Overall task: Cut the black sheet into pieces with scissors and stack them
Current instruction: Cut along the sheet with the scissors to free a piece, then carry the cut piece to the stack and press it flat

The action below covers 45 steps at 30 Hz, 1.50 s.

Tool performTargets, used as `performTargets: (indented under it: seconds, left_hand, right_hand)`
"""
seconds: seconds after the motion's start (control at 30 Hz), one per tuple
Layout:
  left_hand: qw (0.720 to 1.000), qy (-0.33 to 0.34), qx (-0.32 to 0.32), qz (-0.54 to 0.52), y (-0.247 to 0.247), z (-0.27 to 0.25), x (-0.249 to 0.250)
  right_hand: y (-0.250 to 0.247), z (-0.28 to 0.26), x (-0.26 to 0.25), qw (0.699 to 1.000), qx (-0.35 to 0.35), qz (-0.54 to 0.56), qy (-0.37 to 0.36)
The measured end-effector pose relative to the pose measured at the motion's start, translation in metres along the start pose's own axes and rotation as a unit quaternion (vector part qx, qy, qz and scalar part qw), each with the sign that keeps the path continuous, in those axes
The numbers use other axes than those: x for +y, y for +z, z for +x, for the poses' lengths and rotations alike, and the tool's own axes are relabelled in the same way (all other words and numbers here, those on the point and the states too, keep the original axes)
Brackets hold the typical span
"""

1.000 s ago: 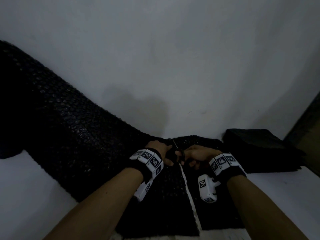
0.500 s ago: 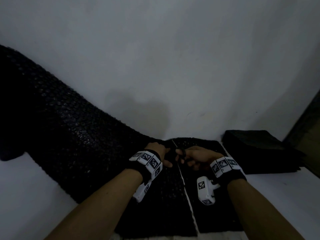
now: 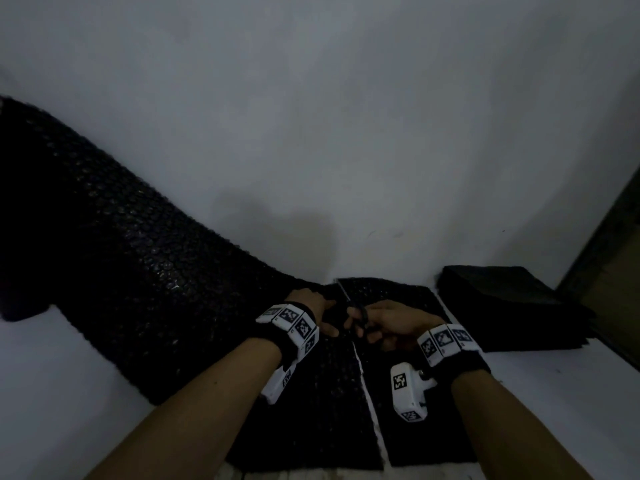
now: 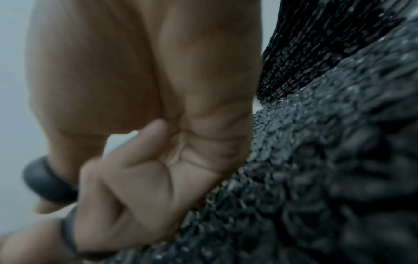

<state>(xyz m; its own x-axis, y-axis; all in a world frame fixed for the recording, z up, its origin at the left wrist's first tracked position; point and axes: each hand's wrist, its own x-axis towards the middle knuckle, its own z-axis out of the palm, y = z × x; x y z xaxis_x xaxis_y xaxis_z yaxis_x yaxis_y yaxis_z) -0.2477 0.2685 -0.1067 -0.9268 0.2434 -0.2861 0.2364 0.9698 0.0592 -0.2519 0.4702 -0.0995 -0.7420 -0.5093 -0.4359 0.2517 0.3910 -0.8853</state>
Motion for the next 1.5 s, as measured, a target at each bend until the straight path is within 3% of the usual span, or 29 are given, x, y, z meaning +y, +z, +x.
performTargets:
  seconds: [0.13, 0.2, 0.27, 0.37, 0.53, 0.67, 0.73, 0.83, 0.93, 1.0, 1.07, 1.1, 1.13, 1.17, 1.2, 1.23, 1.33, 1.5]
  left_hand:
    - [0.999, -0.006, -0.016, 0.04, 0.011, 0.019, -0.007]
    - [0.999, -0.02, -0.035, -0.008, 0.008, 0.018, -0.004]
    - [1.0, -0.001, -0.019, -0.017, -0.001, -0.001, 0.003]
    - [0.999, -0.025, -0.003, -0.034, -0.009, -0.015, 0.011]
    - [0.99, -0.043, 0.032, -0.13, -0.014, -0.025, 0.01]
    - [0.966, -0.068, 0.091, -0.23, -0.025, -0.042, 0.013]
    - [0.921, -0.075, 0.041, -0.38, -0.029, -0.058, 0.024]
    - [0.815, -0.027, -0.087, -0.572, -0.032, -0.09, 0.038]
    - [0.753, 0.023, -0.078, -0.653, -0.033, -0.112, 0.041]
    - [0.741, 0.027, -0.056, -0.669, -0.033, -0.121, 0.043]
    - [0.751, -0.001, -0.039, -0.659, -0.03, -0.123, 0.041]
    - [0.779, -0.022, -0.026, -0.626, -0.028, -0.122, 0.041]
    - [0.835, -0.04, -0.01, -0.549, -0.026, -0.122, 0.04]
    - [0.904, -0.053, 0.009, -0.423, -0.024, -0.123, 0.038]
    - [0.957, -0.062, 0.026, -0.284, -0.022, -0.124, 0.038]
    - [0.983, -0.068, 0.039, -0.169, -0.018, -0.127, 0.041]
    - [0.996, -0.079, 0.032, -0.013, -0.003, -0.125, 0.046]
    - [0.991, -0.101, 0.017, 0.09, 0.013, -0.121, 0.061]
  right_hand:
    - [-0.001, -0.013, -0.006, 0.999, 0.013, 0.027, -0.032]
    - [-0.001, -0.02, -0.007, 0.997, 0.026, 0.043, -0.05]
    - [0.001, -0.028, -0.009, 0.997, 0.049, 0.034, -0.055]
    - [0.01, -0.043, -0.009, 0.994, 0.076, -0.05, -0.056]
    - [0.032, -0.072, -0.014, 0.987, 0.068, -0.14, -0.03]
    - [0.05, -0.081, -0.018, 0.986, 0.098, -0.119, -0.056]
    - [0.059, -0.08, -0.021, 0.981, 0.134, -0.109, -0.086]
    - [0.07, -0.078, -0.022, 0.974, 0.184, -0.072, -0.11]
    - [0.081, -0.086, -0.026, 0.977, 0.181, 0.009, -0.11]
    - [0.085, -0.095, -0.028, 0.982, 0.147, 0.057, -0.104]
    - [0.081, -0.105, -0.026, 0.987, 0.111, 0.064, -0.101]
    - [0.076, -0.11, -0.024, 0.988, 0.107, 0.051, -0.098]
    - [0.068, -0.115, -0.021, 0.989, 0.113, 0.022, -0.092]
    - [0.06, -0.12, -0.017, 0.988, 0.123, -0.026, -0.084]
    - [0.051, -0.124, -0.013, 0.984, 0.135, -0.091, -0.071]
    - [0.041, -0.129, -0.009, 0.975, 0.142, -0.165, -0.051]
    - [0.018, -0.142, 0.004, 0.926, 0.128, -0.355, 0.022]
    - [0.007, -0.168, 0.027, 0.862, 0.087, -0.489, 0.105]
